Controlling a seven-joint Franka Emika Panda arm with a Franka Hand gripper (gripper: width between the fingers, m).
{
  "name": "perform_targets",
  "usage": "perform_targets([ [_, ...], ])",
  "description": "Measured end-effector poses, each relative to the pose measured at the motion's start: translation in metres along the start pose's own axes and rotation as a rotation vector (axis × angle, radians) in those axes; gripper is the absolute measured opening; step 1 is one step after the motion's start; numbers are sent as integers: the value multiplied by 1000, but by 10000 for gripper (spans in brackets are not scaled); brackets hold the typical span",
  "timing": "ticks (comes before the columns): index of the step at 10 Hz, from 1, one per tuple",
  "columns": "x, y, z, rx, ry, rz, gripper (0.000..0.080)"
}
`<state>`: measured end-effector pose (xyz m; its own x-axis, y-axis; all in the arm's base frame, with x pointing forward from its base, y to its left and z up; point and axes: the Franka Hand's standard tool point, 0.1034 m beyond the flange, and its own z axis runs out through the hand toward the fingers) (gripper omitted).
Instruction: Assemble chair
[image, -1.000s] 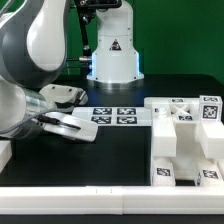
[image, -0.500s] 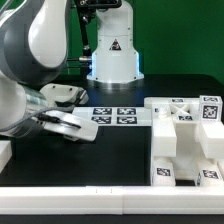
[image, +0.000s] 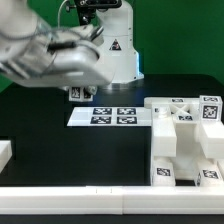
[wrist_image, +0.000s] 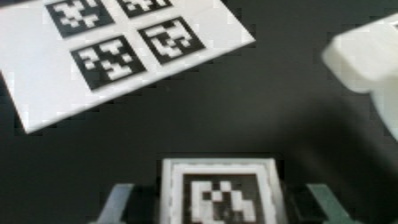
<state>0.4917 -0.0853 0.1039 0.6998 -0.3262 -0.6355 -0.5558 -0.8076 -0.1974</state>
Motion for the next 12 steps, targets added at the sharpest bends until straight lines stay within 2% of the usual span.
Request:
perform_targets([
  [1,0,17,13,4,65,28,278],
  [4,3,10,9,-12,251,10,279],
  [5,5,-7,2,-36,328,30,279],
  [6,-5,-42,-6,-52,392,-7,279],
  [7,-13,-75,-17,-80,487,-60,279],
  [8,-18,-95,-23,-109,560,-117,279],
  [9,-18,-102,-23,-142,592,-155,279],
  [10,-12,-107,-27,-126,694,-171,279],
  [12,-12,-111,-23,-114,829,-188,279],
])
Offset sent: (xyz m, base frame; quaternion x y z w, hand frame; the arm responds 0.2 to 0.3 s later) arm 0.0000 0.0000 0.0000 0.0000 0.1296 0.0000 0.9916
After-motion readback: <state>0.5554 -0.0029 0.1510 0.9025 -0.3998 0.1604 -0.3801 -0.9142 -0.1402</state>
